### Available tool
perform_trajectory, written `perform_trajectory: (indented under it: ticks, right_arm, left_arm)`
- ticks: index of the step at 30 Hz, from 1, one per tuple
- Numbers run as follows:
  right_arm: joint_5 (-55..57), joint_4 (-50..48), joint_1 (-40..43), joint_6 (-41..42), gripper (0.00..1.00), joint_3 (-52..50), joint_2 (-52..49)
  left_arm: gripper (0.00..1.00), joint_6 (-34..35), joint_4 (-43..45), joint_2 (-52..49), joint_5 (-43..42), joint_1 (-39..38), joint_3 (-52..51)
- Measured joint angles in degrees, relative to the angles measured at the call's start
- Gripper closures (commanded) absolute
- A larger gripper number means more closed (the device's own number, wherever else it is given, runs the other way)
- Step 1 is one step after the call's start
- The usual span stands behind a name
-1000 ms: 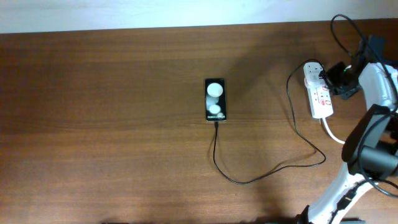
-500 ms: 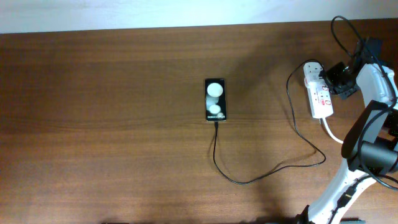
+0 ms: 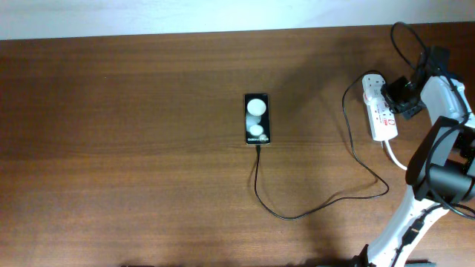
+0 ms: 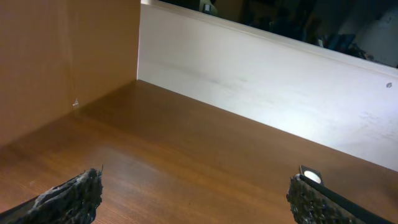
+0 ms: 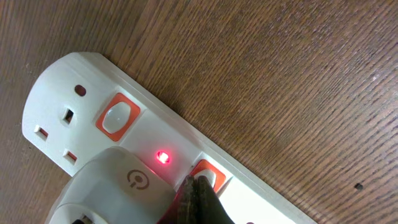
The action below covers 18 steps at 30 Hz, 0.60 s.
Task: Plug charger to phone and switch on socket
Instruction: 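Press the red switch beside the plugged charger with the right gripper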
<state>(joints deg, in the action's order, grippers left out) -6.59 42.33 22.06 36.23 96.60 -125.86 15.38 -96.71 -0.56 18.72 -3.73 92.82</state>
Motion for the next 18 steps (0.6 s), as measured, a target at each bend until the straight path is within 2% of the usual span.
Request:
perform_trajectory:
  ticks: [10, 13, 18]
  right_arm:
    - [2.3, 3.5, -1.1, -3.7, 0.96, 1.3, -0.2]
    - [3.0, 5.8, -1.2, -7.7, 0.96, 1.6, -0.2]
    - [3.7, 9.9, 1.6, -9.5, 0.96, 0.7, 3.7]
  left_arm:
    - [0.01, 0.0, 0.0, 0.0, 0.0, 0.0, 0.0]
    - [0.01, 0.0, 0.0, 0.0, 0.0, 0.0, 0.0]
    - [0.01, 0.0, 0.0, 0.0, 0.0, 0.0, 0.0]
